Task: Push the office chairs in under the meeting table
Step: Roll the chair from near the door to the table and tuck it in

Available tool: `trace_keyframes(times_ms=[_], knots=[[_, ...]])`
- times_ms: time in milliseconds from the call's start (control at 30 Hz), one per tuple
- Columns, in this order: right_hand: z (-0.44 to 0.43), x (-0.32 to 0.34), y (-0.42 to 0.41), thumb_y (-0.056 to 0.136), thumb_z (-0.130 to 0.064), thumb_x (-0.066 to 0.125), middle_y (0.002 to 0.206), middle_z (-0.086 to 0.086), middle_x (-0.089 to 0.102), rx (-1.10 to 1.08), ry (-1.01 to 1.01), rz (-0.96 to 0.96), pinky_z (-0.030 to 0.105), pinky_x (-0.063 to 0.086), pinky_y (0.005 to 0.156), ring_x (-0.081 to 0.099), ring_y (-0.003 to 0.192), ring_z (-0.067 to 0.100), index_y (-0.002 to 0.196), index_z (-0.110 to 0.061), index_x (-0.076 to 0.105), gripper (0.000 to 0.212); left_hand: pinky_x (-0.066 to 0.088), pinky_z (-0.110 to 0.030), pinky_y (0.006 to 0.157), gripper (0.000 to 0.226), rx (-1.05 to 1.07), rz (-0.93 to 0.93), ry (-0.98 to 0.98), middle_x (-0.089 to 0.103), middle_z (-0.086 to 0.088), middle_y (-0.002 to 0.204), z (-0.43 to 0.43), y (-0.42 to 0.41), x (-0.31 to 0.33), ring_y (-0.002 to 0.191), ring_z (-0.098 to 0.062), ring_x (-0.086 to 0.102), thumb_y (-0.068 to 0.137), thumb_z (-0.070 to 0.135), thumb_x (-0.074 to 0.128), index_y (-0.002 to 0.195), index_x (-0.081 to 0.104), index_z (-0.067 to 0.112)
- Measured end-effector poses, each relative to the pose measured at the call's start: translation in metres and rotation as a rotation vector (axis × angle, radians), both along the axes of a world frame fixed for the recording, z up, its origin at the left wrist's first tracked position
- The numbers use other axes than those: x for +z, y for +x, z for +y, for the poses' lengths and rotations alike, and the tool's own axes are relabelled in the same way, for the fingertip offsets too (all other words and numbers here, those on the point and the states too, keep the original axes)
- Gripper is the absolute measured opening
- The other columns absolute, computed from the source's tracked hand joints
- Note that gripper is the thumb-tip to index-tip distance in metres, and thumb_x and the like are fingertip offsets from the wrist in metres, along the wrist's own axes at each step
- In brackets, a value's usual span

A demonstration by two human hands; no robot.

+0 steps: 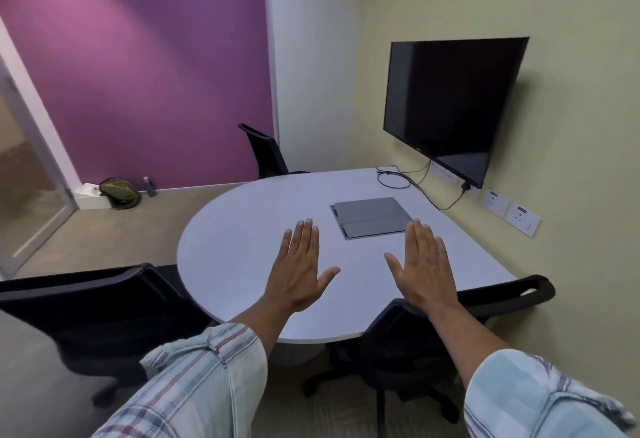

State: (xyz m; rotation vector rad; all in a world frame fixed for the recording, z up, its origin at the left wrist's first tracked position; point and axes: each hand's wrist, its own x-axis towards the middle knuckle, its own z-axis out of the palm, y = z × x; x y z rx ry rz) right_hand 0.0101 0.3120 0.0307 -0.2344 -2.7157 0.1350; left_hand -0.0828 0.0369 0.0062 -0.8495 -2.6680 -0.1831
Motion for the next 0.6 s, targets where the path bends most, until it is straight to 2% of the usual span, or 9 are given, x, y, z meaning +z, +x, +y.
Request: trace_keyframes(times_ms=[100,200,333,467,600], knots=[[-0.033,0.002,-0.014,0.106,-0.07,0.012,0.177,0.02,0.021,0.032,-0.012,-0.001,0.057,0.022,0.132,0.021,0.163,0.038,0.168,-0.004,0.011,0.09,-0.019,-0.045,0.133,0.102,0.036,0.011,-0.011,-0.02,-0.013,0.179,-0.036,-0.008,0.007,0.164,-0.026,-0.026,0.103,0.081,-0.005,0.171,-0.009,0.005],[-0.079,0.005,-0.032,0.104,-0.073,0.004,0.178,0.019,0.017,0.089,-0.018,-0.006,0.055,0.017,0.133,0.018,0.164,0.037,0.169,-0.005,0.01,0.094,-0.02,-0.045,0.133,0.1,0.093,0.022,-0.006,-0.02,-0.013,0.179,-0.085,-0.016,0.013,0.164,-0.027,-0.026,0.106,0.079,0.002,0.171,-0.01,0.005],[-0.141,0.006,-0.055,0.106,-0.069,0.015,0.176,0.021,0.022,0.161,-0.023,-0.015,0.059,0.022,0.132,0.022,0.163,0.04,0.167,-0.003,0.016,0.091,-0.014,-0.049,0.135,0.101,0.165,0.023,-0.017,-0.022,-0.015,0.179,-0.154,-0.022,0.014,0.164,-0.029,-0.027,0.103,0.08,-0.004,0.17,-0.013,0.004],[-0.2,0.008,-0.075,0.106,-0.069,0.017,0.175,0.022,0.024,0.228,-0.036,-0.007,0.059,0.022,0.132,0.023,0.162,0.041,0.167,-0.003,0.018,0.09,-0.012,-0.05,0.135,0.099,0.229,0.032,-0.015,-0.026,-0.016,0.177,-0.22,-0.023,0.015,0.165,-0.03,-0.027,0.106,0.077,0.004,0.168,-0.017,0.003],[-0.264,0.006,-0.092,0.103,-0.075,0.007,0.177,0.02,0.019,0.3,-0.071,-0.011,0.059,0.018,0.133,0.018,0.164,0.04,0.169,-0.005,0.015,0.096,-0.009,-0.052,0.136,0.1,0.322,0.028,-0.043,-0.025,-0.019,0.177,-0.288,-0.017,0.011,0.165,-0.03,-0.026,0.107,0.076,0.006,0.168,-0.017,0.0]])
